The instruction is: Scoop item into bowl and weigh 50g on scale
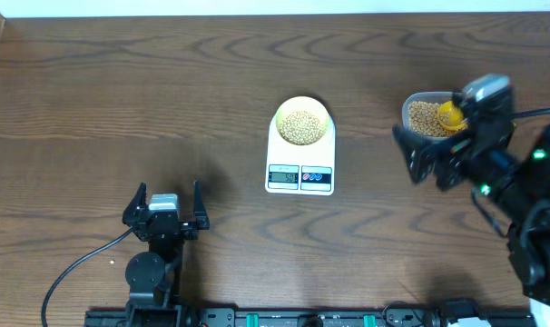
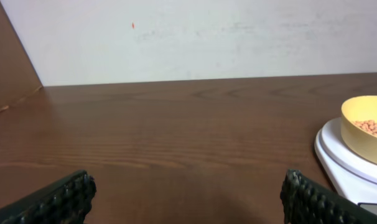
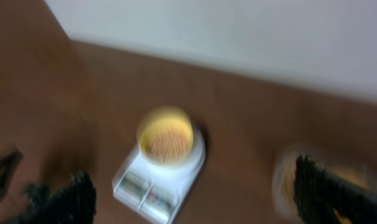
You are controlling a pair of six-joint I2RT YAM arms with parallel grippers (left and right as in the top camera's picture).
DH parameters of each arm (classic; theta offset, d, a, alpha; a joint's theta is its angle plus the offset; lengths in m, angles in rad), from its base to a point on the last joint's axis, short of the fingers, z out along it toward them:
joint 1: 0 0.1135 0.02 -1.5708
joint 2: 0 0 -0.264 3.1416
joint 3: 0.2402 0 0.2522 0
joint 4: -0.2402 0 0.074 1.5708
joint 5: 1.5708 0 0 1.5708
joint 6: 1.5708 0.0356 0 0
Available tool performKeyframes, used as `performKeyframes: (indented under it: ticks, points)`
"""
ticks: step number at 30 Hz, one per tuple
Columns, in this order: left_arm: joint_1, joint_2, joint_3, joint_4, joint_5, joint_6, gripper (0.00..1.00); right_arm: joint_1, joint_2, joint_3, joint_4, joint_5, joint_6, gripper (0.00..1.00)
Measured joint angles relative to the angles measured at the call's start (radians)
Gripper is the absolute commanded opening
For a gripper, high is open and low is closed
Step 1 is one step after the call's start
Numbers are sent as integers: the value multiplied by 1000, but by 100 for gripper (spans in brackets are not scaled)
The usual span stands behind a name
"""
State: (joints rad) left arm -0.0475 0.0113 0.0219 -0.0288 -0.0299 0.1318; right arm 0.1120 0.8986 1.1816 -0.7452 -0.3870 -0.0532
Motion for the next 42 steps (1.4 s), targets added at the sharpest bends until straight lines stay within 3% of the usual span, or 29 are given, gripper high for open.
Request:
performKeyframes:
  ticks: [3,6,11,24,27,32,42]
  points:
    - [0,0,0,0,0,0,98,0,-45,-147,-74,92,-13,99]
    - [0,0,0,0,-1,0,97,0,-95,-284,-10,155,-20,99]
    - [0,0,1,-1,-3,0,97,-8,-185,-543,225,203,-32,99]
    - [0,0,1,-1,-3,0,98,-16,-314,-898,536,195,-39,99]
    - [0,0,1,-1,-3,0,98,-16,-361,-1007,758,187,-42,99]
    - [0,0,1,-1,-3,0,98,-16,-463,-1126,894,171,-43,99]
    - [0,0,1,-1,-3,0,98,-10,-705,-1175,690,179,-68,99]
